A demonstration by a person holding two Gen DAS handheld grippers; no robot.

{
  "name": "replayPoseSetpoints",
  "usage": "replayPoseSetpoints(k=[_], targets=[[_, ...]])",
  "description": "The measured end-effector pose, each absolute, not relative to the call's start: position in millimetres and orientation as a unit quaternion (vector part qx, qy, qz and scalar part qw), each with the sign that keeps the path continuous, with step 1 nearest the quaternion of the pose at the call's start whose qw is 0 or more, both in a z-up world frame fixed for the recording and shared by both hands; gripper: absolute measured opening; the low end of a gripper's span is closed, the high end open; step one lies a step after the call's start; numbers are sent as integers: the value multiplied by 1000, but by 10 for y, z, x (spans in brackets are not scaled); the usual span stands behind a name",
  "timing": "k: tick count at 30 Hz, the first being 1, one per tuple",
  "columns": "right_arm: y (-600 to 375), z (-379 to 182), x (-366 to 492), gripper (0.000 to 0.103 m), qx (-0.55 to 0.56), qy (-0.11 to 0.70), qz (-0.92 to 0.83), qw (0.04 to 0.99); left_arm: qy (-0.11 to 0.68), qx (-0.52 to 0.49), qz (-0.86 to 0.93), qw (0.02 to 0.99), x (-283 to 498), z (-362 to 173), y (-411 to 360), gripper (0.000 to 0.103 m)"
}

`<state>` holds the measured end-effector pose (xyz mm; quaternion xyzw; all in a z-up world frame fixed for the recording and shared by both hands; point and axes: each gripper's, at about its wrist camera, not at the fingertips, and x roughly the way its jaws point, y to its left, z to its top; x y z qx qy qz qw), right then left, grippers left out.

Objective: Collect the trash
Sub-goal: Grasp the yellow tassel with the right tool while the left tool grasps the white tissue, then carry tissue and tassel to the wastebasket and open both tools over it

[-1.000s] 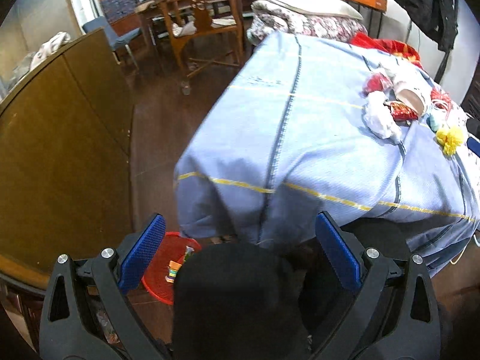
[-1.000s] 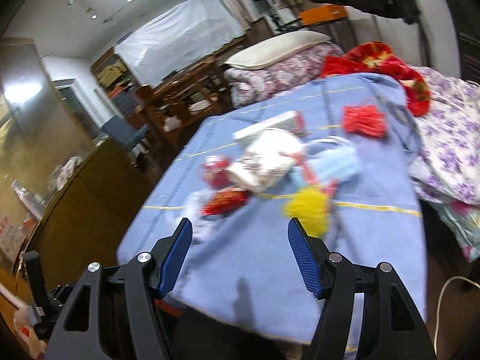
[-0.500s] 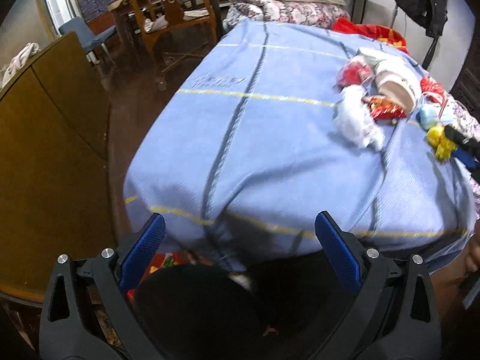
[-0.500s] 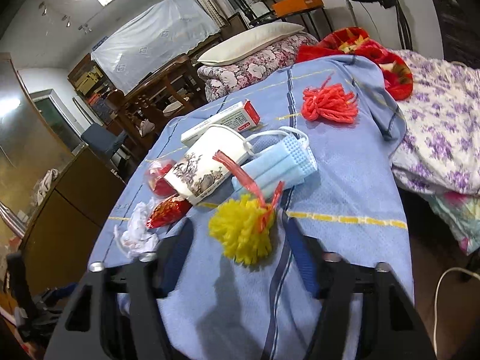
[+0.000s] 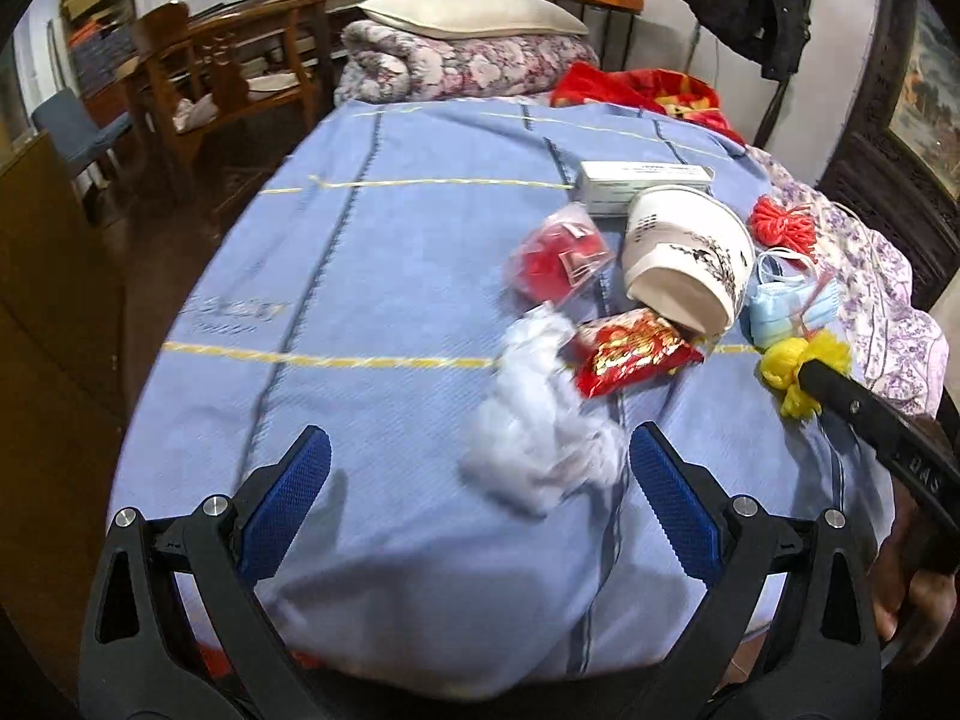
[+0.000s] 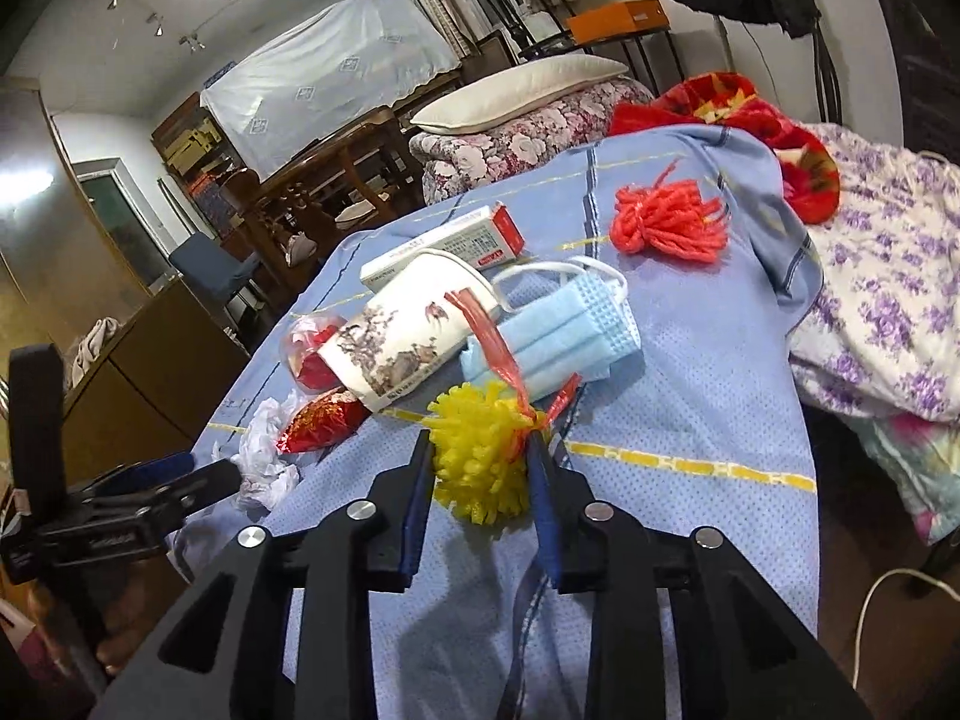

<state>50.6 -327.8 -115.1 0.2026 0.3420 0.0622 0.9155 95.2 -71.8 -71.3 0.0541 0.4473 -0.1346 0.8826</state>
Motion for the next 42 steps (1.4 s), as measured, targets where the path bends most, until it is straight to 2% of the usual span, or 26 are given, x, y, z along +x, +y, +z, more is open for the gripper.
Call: replayPoseSetpoints(k=[3, 4, 7, 8, 9, 10, 11, 28, 42], targets=[[-3320, -1223, 529, 33, 218, 350, 67, 909, 458, 51, -143, 876, 1042, -812, -773, 85], [-3326, -1227, 530, 33, 221, 348, 68, 908, 464, 51, -147, 872, 1074, -852, -788, 77], [-3308, -1226, 542, 33, 215, 348, 69, 910, 467, 42, -163, 868, 1077, -900, -794, 64], [-3302, -1226, 546, 33, 213, 348, 69, 910, 464, 42, -166, 869, 1056, -890, -790, 52], [-3297, -1224, 547, 33, 212, 349, 68, 911, 463, 41, -175, 868, 1050, -875, -797, 47], [-3299, -1218, 551, 33, 211, 349, 68, 910, 463, 39, -183, 866, 1045, -859, -799, 36], [-3300, -1215, 549, 33, 212, 349, 68, 910, 462, 35, -187, 866, 1036, -830, -788, 31], [-3103, -802, 232, 30, 188, 317, 84, 926, 398, 13, -135, 907, 568, -180, -34, 29], [-2496, -419, 91, 30, 143, 303, 131, 933, 394, -27, -36, 918, -68, -107, 1147, 29]])
